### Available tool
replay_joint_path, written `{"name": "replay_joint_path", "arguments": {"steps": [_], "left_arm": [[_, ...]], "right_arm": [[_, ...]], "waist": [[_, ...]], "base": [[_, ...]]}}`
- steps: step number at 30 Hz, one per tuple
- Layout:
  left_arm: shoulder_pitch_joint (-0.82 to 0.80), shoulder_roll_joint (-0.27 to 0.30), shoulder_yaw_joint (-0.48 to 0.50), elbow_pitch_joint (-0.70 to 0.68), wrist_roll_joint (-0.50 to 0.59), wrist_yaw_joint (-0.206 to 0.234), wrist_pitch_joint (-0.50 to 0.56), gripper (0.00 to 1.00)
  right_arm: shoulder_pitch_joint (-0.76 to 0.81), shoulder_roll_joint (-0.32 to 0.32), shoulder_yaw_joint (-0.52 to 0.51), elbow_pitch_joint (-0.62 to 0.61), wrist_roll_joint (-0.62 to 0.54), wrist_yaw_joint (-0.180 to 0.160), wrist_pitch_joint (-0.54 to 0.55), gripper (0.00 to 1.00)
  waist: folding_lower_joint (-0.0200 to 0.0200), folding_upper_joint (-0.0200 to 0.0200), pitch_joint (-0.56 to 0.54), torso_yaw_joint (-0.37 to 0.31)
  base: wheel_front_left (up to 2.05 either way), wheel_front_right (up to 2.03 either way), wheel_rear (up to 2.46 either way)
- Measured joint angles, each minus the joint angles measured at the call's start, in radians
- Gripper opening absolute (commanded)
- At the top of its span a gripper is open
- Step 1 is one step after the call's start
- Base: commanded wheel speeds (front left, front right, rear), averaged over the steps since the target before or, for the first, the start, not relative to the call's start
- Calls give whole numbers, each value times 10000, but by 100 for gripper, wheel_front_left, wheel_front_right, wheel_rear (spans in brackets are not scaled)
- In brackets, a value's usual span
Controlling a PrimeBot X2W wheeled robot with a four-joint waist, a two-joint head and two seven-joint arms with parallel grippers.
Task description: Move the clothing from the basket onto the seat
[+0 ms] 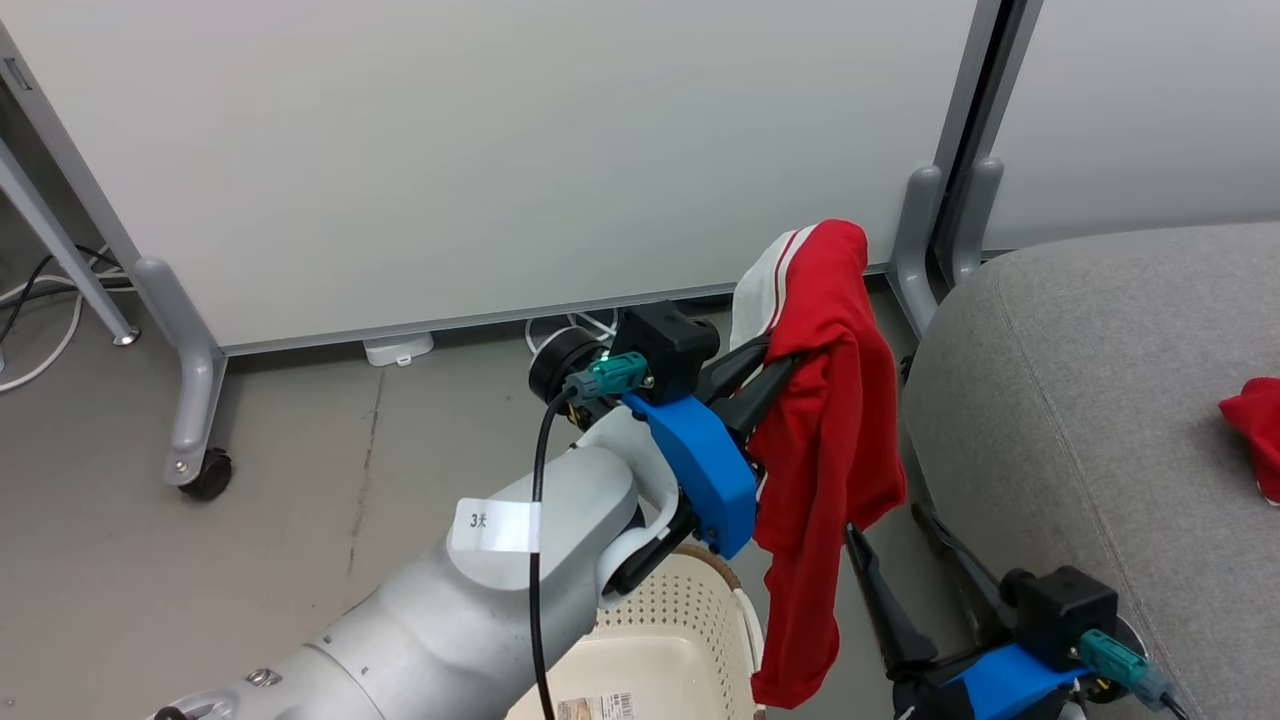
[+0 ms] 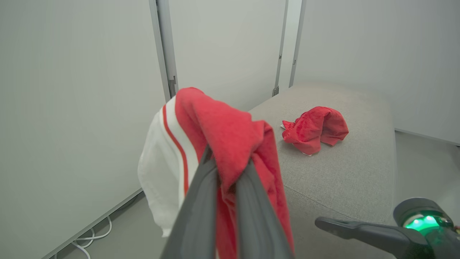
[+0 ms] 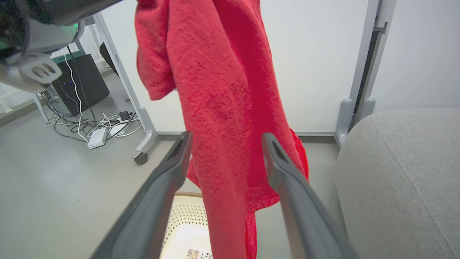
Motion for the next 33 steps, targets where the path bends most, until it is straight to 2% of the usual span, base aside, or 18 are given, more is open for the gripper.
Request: {"name": "replay_joint_path", "arguments": {"steps": [6,13,23,30,31,32,33], "left_arm": [[-3,-40,-27,29,-13,0,0,0],[-73,-73,-44,48,-13,0,0,0],[-78,-111,-194,-48,-31,0,0,0],[-70,-128,-299,-50,-100,0,0,0],[-68,-132,-307,-50,-102,0,0,0],[-65,-132,-316,-48,-105,0,0,0],[-63,-132,-324,-48,-119,0,0,0]], "right_arm": [[-391,0,506,389,163,0,36,100],[-1635,2,959,1582,128,2,102,100],[-3272,4,911,3791,31,2,-267,100],[-3943,2,1022,4694,176,0,-635,100],[-4033,2,1114,4798,207,2,-663,75],[-4101,2,1191,4899,257,2,-677,30],[-4139,2,1252,4995,276,2,-717,30]], "waist": [[0,0,69,-32],[0,0,119,-87],[0,0,138,-15],[0,0,111,36],[0,0,108,39],[0,0,102,41],[0,0,96,39]], "base": [[0,0,0],[0,0,0],[0,0,0],[0,0,0],[0,0,0],[0,0,0],[0,0,0]]}}
